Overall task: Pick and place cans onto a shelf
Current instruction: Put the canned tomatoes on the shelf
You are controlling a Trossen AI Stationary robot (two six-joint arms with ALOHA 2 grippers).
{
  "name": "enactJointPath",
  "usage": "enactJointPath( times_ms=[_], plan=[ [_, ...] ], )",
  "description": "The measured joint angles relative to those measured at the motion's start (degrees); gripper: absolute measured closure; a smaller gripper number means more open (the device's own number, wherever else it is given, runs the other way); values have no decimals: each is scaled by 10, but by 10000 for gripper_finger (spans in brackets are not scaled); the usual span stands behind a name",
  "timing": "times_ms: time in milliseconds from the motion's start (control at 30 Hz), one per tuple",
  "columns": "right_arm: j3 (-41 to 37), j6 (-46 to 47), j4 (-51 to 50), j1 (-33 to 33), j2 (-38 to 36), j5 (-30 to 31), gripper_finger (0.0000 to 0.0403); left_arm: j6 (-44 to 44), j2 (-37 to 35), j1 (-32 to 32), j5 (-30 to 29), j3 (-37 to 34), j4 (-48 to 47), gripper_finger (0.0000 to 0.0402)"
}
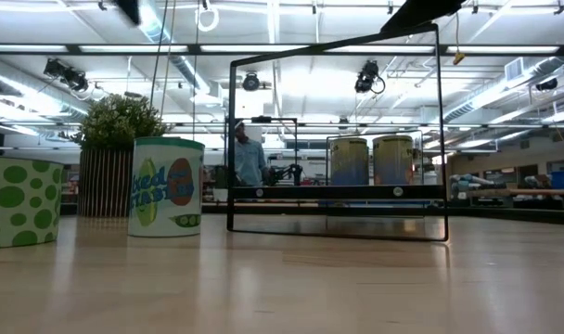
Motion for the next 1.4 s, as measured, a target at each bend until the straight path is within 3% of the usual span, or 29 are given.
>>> enactJointPath(
  times_ms=[267,467,700,867,1133,1267,1400],
  plan=[
    [0,0,1,0,0,-4,45,-221,0,-73,64,-108,13,12],
    [0,-3,1,0,0,-4,45,-399,0,-152,137,-151,18,12],
    [0,-15,1,0,0,-4,45,-551,0,-234,141,-205,43,12],
    [0,-19,1,0,0,-4,45,-587,0,-258,138,-265,118,12],
    [0,-19,1,0,0,-4,45,-584,0,-246,100,-360,219,12],
    [0,-19,1,0,0,-5,45,-569,0,-231,77,-380,279,12],
    [0,-15,1,0,0,-16,45,-569,0,-223,35,-381,281,12]
  ],
)
